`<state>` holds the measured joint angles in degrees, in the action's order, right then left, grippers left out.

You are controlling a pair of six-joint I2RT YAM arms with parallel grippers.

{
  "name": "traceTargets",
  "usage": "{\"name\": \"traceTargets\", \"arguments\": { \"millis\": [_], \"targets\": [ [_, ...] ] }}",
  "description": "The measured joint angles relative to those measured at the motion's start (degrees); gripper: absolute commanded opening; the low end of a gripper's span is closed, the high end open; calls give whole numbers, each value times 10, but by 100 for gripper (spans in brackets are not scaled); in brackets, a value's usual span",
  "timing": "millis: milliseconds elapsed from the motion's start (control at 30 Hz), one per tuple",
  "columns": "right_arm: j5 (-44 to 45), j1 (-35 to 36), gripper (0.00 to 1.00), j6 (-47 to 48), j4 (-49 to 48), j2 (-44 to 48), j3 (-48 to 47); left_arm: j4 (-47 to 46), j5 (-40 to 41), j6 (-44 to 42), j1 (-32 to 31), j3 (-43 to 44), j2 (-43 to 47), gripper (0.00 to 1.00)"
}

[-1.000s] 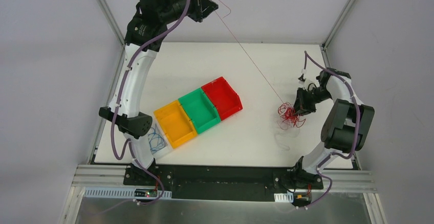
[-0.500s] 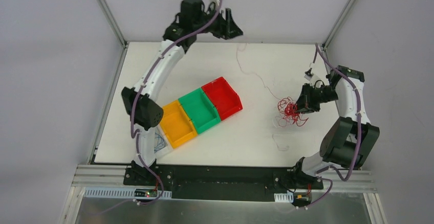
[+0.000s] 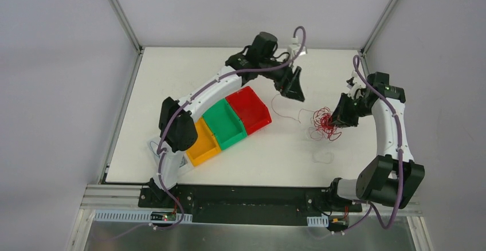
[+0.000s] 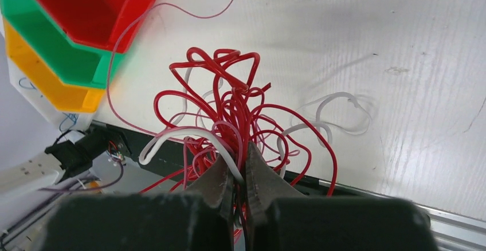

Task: Untangle the cables

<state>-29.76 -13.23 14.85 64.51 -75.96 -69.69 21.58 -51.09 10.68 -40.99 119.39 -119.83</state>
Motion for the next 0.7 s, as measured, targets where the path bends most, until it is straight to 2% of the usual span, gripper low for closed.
{"name": "traceTargets", "arguments": {
  "millis": [233, 700],
  "targets": [
    [21, 5, 0, -53, -25, -2, 10, -36, -58, 16, -90, 1, 0, 63],
    [5, 30, 0, -58, -27, -19, 9, -142, -49, 118, -98, 10, -77, 57]
  ]
}}
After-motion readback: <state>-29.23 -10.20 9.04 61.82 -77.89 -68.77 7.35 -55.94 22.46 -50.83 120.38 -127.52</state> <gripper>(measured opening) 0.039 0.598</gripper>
